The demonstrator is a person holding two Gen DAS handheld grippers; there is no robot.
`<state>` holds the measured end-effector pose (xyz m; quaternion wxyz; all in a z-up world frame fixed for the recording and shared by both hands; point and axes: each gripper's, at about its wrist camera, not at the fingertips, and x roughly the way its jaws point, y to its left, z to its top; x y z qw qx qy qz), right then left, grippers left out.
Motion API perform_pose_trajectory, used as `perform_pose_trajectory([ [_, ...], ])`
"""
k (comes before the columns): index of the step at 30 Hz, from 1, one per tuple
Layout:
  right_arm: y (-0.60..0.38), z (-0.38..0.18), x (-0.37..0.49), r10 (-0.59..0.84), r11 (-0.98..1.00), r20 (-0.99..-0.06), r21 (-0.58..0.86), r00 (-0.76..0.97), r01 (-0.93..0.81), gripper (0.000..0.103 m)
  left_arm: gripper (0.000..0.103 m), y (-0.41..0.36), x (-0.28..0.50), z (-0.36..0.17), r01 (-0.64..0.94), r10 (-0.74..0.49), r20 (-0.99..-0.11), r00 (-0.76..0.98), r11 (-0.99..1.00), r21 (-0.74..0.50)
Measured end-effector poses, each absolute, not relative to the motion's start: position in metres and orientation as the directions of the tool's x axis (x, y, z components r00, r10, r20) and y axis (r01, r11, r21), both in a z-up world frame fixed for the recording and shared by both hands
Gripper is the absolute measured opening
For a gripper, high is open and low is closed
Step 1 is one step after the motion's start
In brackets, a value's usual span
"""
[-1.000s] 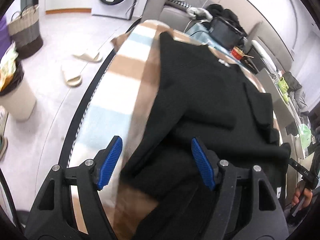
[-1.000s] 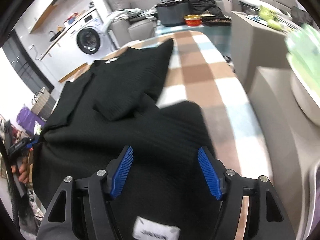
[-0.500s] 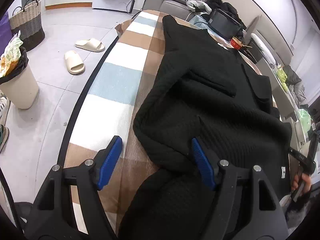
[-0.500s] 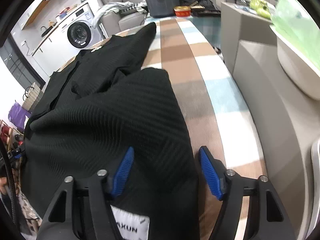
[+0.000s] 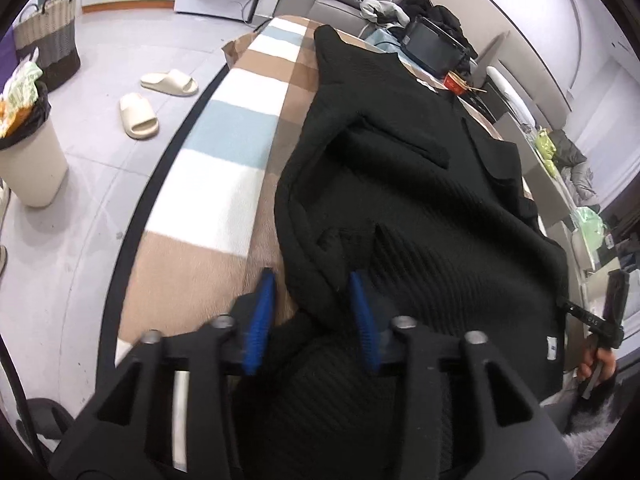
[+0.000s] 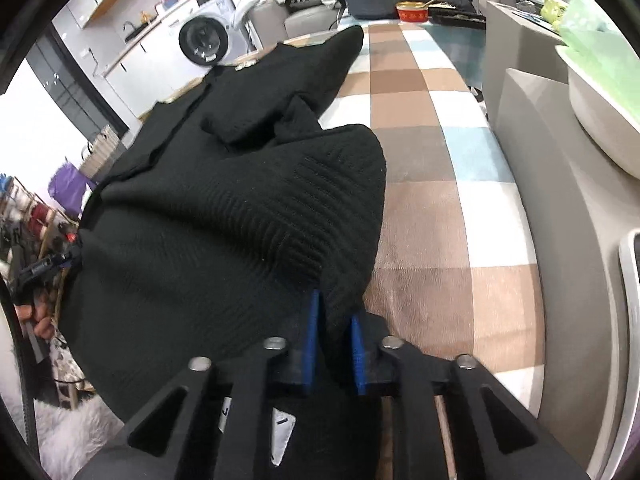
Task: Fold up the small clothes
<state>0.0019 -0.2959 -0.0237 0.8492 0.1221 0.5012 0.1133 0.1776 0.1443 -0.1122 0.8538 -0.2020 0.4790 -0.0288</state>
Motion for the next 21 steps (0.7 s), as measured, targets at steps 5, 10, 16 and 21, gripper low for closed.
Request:
perform_pose_trajectory([
  [5,-0.289,-0.028,-0.002,0.343,0.936,-0.805,0.339,0.485,-0.1,0.042,0.047,0.139,0.171,-0.115,-0.112,-0.288,-0.792,0.538,0.907,-0.406],
  [10,-0.286,-0.019,-0.002,0.347,0.935,-0.772,0.328,0.532,-0.133,0.01,0.01,0.131,0.166,-0.106,-0.054,-0.303,-0.754,0.582,0.912,-0.408],
  [16,-0.298,0.021,-0.005,0.418,0.892,-0.582,0.41,0.697,-0.192,0.008,0.008,0.144,0.158,-0.073,-0.035,-0.314,-0.653,0.689,0.885,-0.463],
  [21,-0.293,0.041,0.016,0.44,0.869,-0.486,0.443,0.755,-0.221,0.008,0.007,0.152,0.173,-0.051,-0.02,-0.317,-0.594,0.74,0.871,-0.49],
])
